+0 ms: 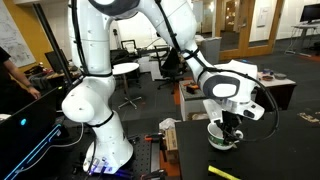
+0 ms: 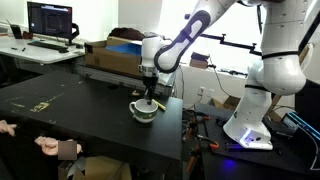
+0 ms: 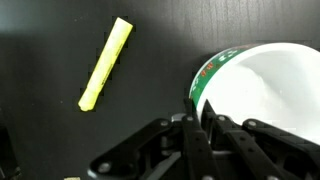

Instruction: Move the white mug backwards, put the yellow marker inside the mug

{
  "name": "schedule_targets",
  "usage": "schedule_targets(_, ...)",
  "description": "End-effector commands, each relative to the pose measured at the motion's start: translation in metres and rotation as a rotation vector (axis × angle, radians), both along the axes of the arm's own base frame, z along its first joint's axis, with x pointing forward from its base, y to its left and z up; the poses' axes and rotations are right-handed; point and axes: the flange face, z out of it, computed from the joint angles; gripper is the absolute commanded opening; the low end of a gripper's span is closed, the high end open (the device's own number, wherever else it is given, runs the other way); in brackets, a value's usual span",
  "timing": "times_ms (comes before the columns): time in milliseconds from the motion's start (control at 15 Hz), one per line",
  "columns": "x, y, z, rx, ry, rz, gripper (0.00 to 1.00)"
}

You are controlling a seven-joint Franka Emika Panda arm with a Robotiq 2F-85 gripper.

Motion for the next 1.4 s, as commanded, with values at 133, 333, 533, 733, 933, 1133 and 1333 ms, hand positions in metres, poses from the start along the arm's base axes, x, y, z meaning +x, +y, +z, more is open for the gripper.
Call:
schedule_targets(133,0.000,0.002,0.003,-0.007,-0.001,0.004,0.03)
schedule_targets(333,0.002,0.004,0.003,-0.005,0.001,0.005,0.03)
schedule_targets(533,0.004,0.006,0.004,-0.001,0.005,0.005,0.03)
schedule_targets(733,0.007,0.009,0.008,-0.004,-0.005,0.009,0.03)
schedule_targets(933,0.010,0.013,0.014,-0.008,-0.016,0.015,0.03)
schedule_targets(1133,0.014,0.015,0.018,-0.008,-0.024,0.020,0.03)
schedule_targets(1333,0.018,0.014,0.022,-0.004,-0.032,0.018,0.03)
